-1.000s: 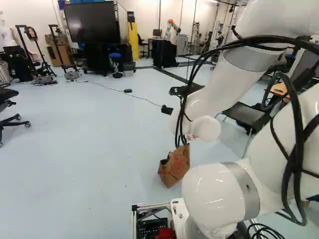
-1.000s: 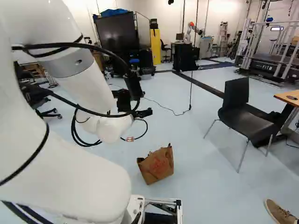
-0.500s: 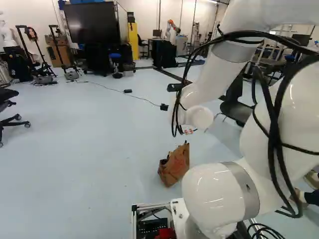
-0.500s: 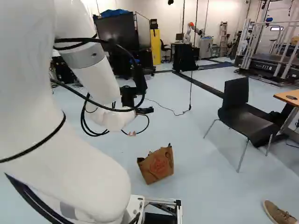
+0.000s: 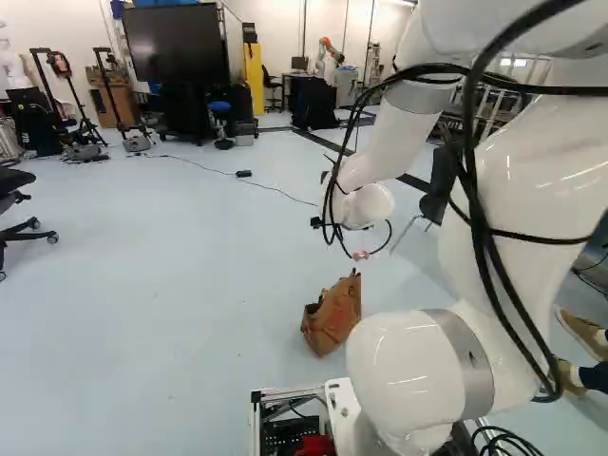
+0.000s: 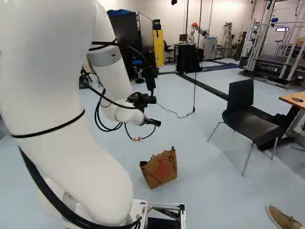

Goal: Pick up the grocery bag from the ground

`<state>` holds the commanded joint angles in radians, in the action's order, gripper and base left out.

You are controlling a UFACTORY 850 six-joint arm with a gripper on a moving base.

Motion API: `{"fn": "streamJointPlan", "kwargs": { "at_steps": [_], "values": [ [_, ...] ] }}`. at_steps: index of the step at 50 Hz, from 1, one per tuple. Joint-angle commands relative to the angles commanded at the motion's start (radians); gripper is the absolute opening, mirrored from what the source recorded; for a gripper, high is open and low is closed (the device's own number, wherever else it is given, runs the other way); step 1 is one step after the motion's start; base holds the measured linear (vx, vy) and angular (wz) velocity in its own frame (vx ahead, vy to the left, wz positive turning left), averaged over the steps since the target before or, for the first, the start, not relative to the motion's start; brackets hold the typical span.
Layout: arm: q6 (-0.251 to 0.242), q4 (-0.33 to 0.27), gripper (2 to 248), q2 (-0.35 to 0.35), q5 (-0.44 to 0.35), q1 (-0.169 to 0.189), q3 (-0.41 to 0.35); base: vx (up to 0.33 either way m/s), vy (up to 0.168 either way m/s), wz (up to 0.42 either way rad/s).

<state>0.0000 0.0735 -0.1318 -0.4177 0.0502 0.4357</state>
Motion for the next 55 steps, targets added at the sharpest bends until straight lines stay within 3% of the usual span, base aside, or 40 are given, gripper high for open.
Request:
{"fn": "streamJointPlan", "kwargs": {
  "at_steps": [40,55],
  "values": [
    [0.0,0.006,247,-0.303,0.039,0.085,0.244,0.0,0.0,0.0],
    [0.0,0.006,247,-0.409,0.079,0.092,0.342,0.0,0.0,0.0]
  ]
}}
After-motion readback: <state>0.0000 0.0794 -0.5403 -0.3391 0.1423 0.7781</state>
